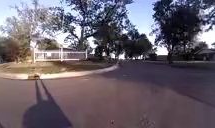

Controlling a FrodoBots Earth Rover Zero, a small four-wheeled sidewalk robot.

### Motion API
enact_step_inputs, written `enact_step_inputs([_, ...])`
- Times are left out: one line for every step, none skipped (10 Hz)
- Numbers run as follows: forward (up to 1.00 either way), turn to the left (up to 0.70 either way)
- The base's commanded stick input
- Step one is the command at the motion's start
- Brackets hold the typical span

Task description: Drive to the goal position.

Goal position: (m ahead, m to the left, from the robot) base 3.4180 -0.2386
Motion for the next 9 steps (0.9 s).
enact_step_inputs([1.0, 0.0])
enact_step_inputs([1.0, 0.0])
enact_step_inputs([1.0, -0.02])
enact_step_inputs([1.0, -0.35])
enact_step_inputs([1.0, -0.32])
enact_step_inputs([1.0, -0.14])
enact_step_inputs([1.0, 0.0])
enact_step_inputs([1.0, 0.0])
enact_step_inputs([1.0, -0.14])
